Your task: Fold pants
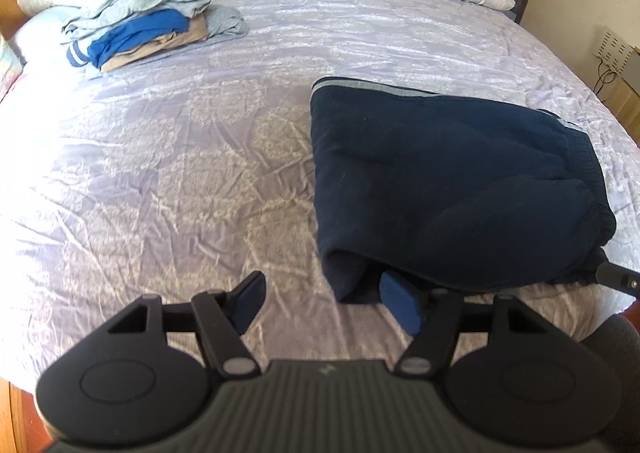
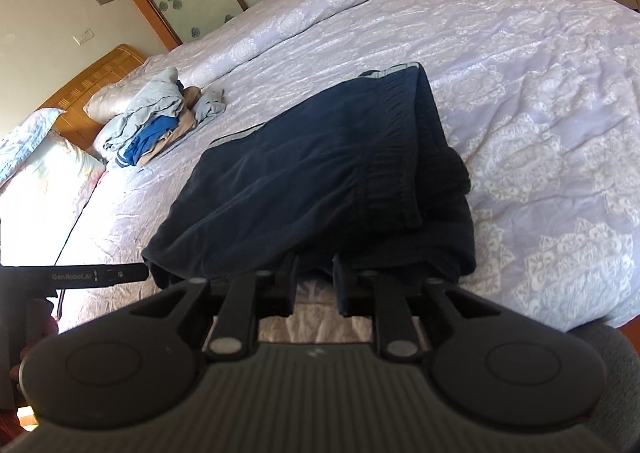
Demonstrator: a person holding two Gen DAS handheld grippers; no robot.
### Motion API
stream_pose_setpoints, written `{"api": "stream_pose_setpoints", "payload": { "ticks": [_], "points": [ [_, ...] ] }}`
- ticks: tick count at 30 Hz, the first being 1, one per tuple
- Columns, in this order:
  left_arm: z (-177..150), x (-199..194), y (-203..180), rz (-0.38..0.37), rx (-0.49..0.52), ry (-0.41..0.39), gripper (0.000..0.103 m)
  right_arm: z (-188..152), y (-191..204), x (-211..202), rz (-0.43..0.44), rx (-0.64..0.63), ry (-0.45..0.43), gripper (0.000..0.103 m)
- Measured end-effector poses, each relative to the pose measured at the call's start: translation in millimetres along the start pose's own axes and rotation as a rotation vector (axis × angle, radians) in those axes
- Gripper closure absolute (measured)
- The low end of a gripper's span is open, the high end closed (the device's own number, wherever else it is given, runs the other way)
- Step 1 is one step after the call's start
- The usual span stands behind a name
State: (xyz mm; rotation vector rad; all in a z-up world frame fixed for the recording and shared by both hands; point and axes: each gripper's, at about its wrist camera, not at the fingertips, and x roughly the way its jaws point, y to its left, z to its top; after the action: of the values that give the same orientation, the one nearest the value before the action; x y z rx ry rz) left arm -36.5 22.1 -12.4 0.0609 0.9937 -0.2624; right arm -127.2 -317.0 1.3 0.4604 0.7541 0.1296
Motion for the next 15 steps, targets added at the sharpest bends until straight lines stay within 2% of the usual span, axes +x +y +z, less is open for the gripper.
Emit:
{"api": "stream_pose_setpoints", "payload": {
  "ticks": [7,15],
  "points": [
    [-5,-3,0,-0.002,-0.001,-0.003,0.038,0,7,-6,0.005,-0.009,-0.027,0.080],
    [-7,-7,1,0.000,-0.005,-0.005,0.037,23,13,-8,0.010,-0.026,-0.100,0.076]
  ]
}}
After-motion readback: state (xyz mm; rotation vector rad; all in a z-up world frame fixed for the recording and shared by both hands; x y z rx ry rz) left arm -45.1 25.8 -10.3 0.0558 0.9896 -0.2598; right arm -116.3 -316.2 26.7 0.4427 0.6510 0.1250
